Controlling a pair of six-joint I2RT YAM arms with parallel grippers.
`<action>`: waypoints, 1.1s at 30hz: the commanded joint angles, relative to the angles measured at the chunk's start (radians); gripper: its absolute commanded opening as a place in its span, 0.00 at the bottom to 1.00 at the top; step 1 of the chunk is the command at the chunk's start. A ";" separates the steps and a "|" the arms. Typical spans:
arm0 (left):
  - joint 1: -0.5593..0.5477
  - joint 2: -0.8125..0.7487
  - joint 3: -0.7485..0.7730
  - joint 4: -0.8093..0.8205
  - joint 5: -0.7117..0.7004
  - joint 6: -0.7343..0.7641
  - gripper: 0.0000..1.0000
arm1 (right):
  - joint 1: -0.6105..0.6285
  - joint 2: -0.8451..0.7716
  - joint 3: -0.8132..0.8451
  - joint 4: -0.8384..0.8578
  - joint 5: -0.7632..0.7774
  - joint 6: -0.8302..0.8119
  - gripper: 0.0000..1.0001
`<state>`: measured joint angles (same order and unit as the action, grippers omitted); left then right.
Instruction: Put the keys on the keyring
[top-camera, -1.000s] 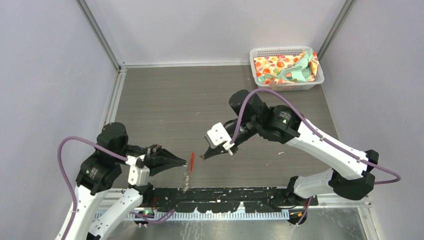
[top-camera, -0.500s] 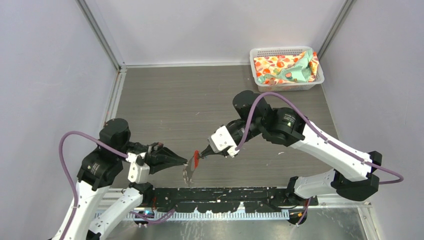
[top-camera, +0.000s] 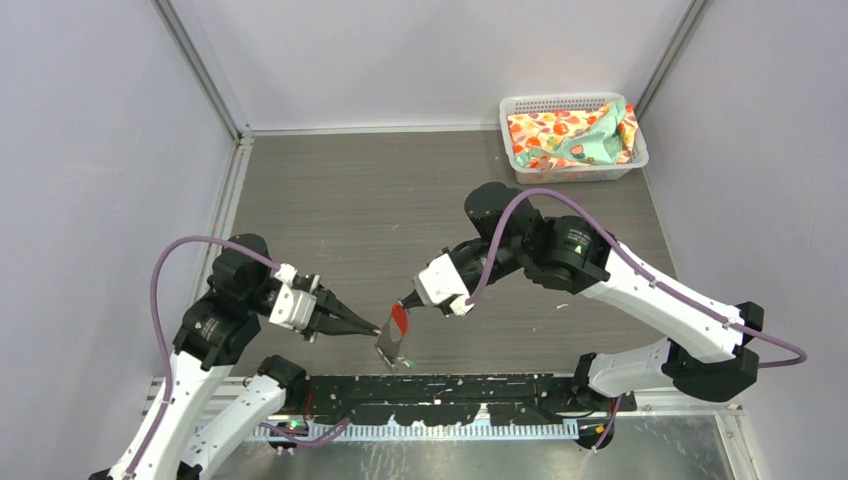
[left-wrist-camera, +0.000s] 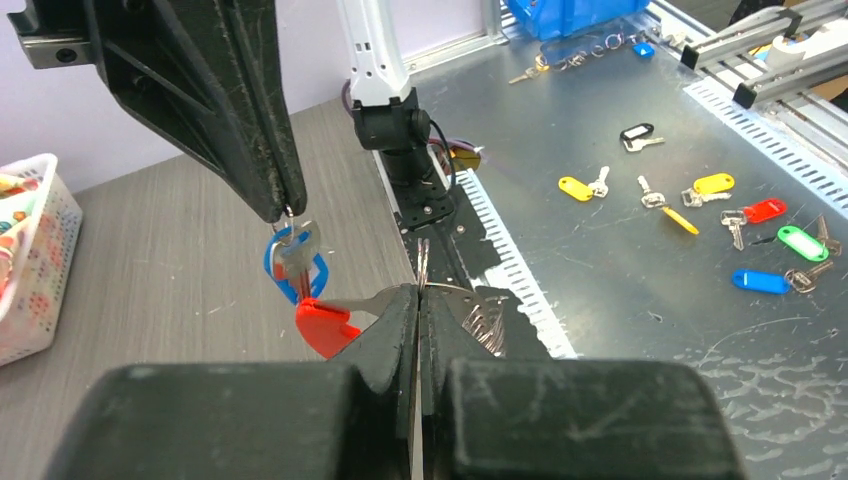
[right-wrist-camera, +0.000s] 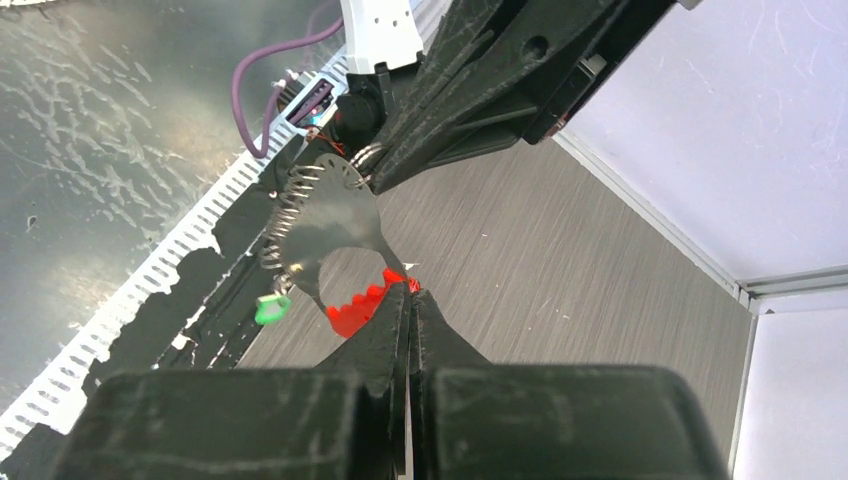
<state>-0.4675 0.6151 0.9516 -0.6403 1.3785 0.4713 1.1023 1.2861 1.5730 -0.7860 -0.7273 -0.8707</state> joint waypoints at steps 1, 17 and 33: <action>-0.003 0.002 -0.010 0.129 0.040 -0.121 0.00 | 0.018 0.003 0.035 0.008 -0.036 -0.017 0.01; -0.003 0.031 -0.014 0.196 0.032 -0.217 0.00 | 0.082 0.014 -0.002 0.080 -0.024 -0.010 0.01; -0.003 0.035 -0.014 0.208 0.025 -0.259 0.00 | 0.100 0.028 0.004 0.080 -0.011 -0.017 0.01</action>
<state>-0.4675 0.6464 0.9287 -0.4816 1.3888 0.2379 1.1919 1.3048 1.5665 -0.7479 -0.7414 -0.8810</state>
